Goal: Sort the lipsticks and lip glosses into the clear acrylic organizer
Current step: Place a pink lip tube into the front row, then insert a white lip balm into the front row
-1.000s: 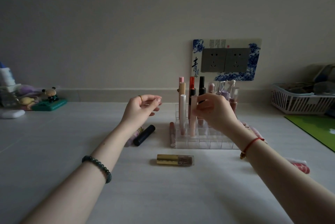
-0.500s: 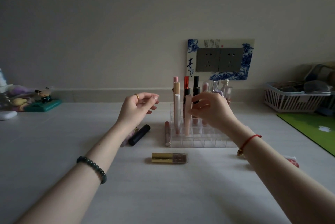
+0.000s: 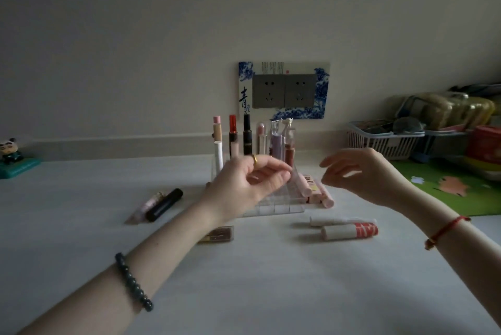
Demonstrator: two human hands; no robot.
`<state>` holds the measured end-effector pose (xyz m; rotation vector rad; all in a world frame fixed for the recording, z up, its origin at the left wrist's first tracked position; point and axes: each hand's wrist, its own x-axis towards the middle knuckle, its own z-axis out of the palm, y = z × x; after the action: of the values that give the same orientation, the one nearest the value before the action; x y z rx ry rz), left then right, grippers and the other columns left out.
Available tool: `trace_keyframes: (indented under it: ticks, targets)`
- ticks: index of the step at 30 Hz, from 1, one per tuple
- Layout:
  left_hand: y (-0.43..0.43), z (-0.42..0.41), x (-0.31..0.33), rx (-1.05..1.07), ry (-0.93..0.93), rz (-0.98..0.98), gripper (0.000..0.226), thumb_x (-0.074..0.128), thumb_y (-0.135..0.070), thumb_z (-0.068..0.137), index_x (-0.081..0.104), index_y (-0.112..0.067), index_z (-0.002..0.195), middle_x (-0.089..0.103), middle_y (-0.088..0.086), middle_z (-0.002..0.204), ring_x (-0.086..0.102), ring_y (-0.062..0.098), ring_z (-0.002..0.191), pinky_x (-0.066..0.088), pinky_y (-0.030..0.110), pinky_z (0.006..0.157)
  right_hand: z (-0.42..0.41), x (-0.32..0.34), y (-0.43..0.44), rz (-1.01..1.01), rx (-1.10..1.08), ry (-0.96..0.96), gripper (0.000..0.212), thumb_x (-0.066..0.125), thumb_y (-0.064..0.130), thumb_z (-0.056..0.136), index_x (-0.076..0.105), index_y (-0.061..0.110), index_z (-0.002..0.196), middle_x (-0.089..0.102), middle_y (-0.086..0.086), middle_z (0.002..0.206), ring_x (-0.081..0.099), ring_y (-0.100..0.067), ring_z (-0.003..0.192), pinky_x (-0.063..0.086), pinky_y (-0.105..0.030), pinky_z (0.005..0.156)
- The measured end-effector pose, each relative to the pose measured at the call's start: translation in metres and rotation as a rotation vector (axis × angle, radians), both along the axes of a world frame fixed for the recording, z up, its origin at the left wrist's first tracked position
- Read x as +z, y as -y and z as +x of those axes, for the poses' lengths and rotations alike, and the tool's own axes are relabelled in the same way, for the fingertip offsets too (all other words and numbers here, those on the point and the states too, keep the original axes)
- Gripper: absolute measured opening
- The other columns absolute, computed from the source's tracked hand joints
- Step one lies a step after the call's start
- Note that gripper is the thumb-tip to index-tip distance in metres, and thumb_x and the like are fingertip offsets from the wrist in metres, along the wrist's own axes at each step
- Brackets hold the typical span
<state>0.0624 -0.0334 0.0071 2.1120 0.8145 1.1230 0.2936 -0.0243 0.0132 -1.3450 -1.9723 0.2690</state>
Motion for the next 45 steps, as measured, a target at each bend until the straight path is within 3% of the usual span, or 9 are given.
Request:
trace_keyframes:
  ticks: [4, 7, 11, 17, 23, 27, 36, 39, 45]
  targets:
    - [-0.007, 0.032, -0.025, 0.065, -0.224, 0.040, 0.019, 0.063, -0.021, 0.083, 0.065, -0.029, 0.100, 0.067, -0.013, 0.088, 0.061, 0.003, 0.081, 0.047, 0.010, 0.076, 0.024, -0.019, 0.005, -0.039, -0.031, 0.005, 0.023, 0.075, 0.012, 0.066, 0.068, 0.020, 0.087, 0.069, 0.006, 0.074, 0.064, -0.001, 0.067, 0.051, -0.009, 0.066]
    - [-0.015, 0.048, -0.037, 0.117, -0.343, 0.077, 0.027, 0.061, -0.020, 0.085, 0.062, -0.024, 0.111, 0.067, -0.004, 0.104, 0.059, 0.004, 0.090, 0.046, 0.016, 0.085, 0.037, -0.029, 0.006, -0.086, -0.036, 0.068, 0.020, 0.073, 0.014, 0.068, 0.068, 0.021, 0.087, 0.070, 0.003, 0.078, 0.064, -0.003, 0.071, 0.053, -0.017, 0.069]
    - [-0.018, 0.063, -0.047, 0.125, -0.497, 0.125, 0.032, 0.058, -0.019, 0.086, 0.057, -0.023, 0.118, 0.061, -0.001, 0.119, 0.056, 0.006, 0.094, 0.043, 0.019, 0.083, 0.041, -0.033, 0.006, -0.123, -0.012, 0.131, 0.018, 0.071, 0.016, 0.071, 0.069, 0.024, 0.087, 0.069, 0.006, 0.079, 0.063, -0.003, 0.073, 0.053, -0.018, 0.070]
    - [-0.018, 0.074, -0.054, 0.117, -0.551, 0.183, 0.029, 0.053, -0.017, 0.086, 0.061, -0.019, 0.115, 0.063, 0.007, 0.117, 0.058, 0.017, 0.100, 0.034, 0.011, 0.072, 0.034, -0.040, 0.004, -0.182, 0.034, 0.165, 0.018, 0.069, 0.017, 0.074, 0.069, 0.024, 0.091, 0.065, 0.012, 0.077, 0.060, -0.002, 0.071, 0.051, -0.014, 0.065]
    - [-0.015, 0.076, -0.054, 0.115, -0.419, 0.195, 0.026, 0.055, -0.017, 0.087, 0.063, -0.016, 0.112, 0.065, 0.006, 0.111, 0.060, 0.016, 0.097, 0.037, 0.009, 0.073, 0.032, -0.040, 0.005, -0.158, 0.041, 0.139, 0.020, 0.068, 0.016, 0.074, 0.069, 0.022, 0.093, 0.066, 0.008, 0.080, 0.060, -0.004, 0.073, 0.051, -0.018, 0.069]
    - [-0.011, 0.074, -0.043, 0.130, -0.253, 0.269, 0.022, 0.063, -0.013, 0.082, 0.068, -0.013, 0.103, 0.066, -0.006, 0.101, 0.054, -0.002, 0.092, 0.031, -0.006, 0.075, 0.028, -0.037, 0.008, -0.083, 0.075, 0.093, 0.021, 0.069, 0.019, 0.075, 0.068, 0.024, 0.095, 0.066, 0.009, 0.081, 0.060, -0.002, 0.073, 0.049, -0.013, 0.066]
    - [-0.005, 0.047, -0.015, 0.139, 0.118, 0.151, 0.029, 0.069, -0.015, 0.076, 0.061, -0.021, 0.103, 0.067, -0.006, 0.089, 0.063, 0.002, 0.081, 0.050, 0.013, 0.078, -0.012, -0.020, 0.020, 0.092, 0.158, -0.150, 0.023, 0.069, 0.015, 0.073, 0.064, 0.035, 0.082, 0.067, 0.014, 0.074, 0.062, 0.001, 0.069, 0.050, -0.010, 0.061]
    - [-0.006, 0.031, -0.007, 0.138, 0.229, 0.048, 0.028, 0.067, -0.019, 0.077, 0.060, -0.022, 0.104, 0.068, -0.004, 0.095, 0.065, 0.007, 0.088, 0.052, 0.019, 0.080, -0.032, -0.011, 0.016, 0.119, 0.169, -0.275, 0.021, 0.070, 0.013, 0.071, 0.065, 0.028, 0.085, 0.067, 0.012, 0.077, 0.064, 0.000, 0.070, 0.051, -0.012, 0.062]
    - [-0.016, 0.001, -0.005, 0.194, 0.300, -0.080, 0.025, 0.053, -0.007, 0.088, 0.063, -0.030, 0.092, 0.069, -0.011, 0.094, 0.065, 0.003, 0.091, 0.050, 0.014, 0.080, -0.074, 0.005, -0.010, 0.161, 0.157, -0.400, 0.015, 0.069, 0.011, 0.072, 0.065, 0.017, 0.085, 0.066, 0.010, 0.077, 0.063, -0.001, 0.067, 0.052, -0.012, 0.067]
